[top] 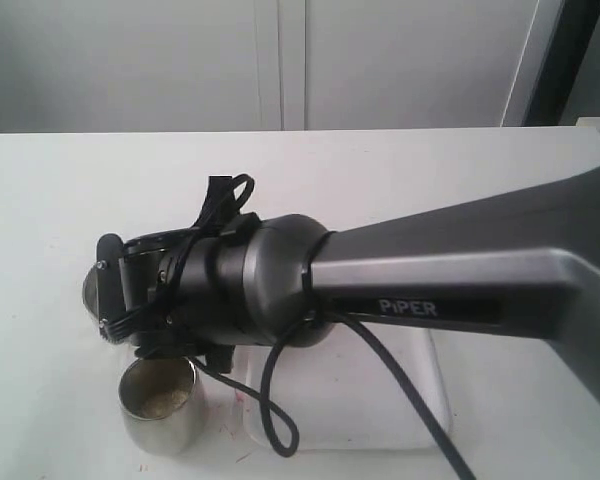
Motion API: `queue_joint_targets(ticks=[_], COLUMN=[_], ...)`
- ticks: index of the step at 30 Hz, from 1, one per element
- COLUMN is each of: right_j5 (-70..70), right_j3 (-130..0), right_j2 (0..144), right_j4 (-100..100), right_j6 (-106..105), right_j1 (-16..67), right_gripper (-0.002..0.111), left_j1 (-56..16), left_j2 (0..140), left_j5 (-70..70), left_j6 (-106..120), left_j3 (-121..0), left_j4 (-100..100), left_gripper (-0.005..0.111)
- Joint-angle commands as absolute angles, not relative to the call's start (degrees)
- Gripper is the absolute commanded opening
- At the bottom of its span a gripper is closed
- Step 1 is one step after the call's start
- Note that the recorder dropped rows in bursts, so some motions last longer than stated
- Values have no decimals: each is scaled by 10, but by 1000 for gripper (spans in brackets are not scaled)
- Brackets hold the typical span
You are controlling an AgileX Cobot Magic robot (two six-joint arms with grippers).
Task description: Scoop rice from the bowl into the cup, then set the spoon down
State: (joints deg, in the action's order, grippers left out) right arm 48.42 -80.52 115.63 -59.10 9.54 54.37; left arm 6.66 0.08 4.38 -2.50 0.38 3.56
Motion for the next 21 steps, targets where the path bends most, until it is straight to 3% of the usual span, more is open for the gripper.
queue_joint_targets(ticks=[1, 21], right_j5=[483, 485], right_j3=[-808, -846], right_j2=[1156, 1156], right_j4=[-577, -453], right_j6=[75, 14], right_j1=[541, 541], right_gripper=[0, 0], left_j1=[64, 64], left_j2=[0, 0], left_j5=[47, 47], left_j6=[-28, -28], left_j3=[0, 0], left_j4=[38, 38], left_gripper=[14, 14])
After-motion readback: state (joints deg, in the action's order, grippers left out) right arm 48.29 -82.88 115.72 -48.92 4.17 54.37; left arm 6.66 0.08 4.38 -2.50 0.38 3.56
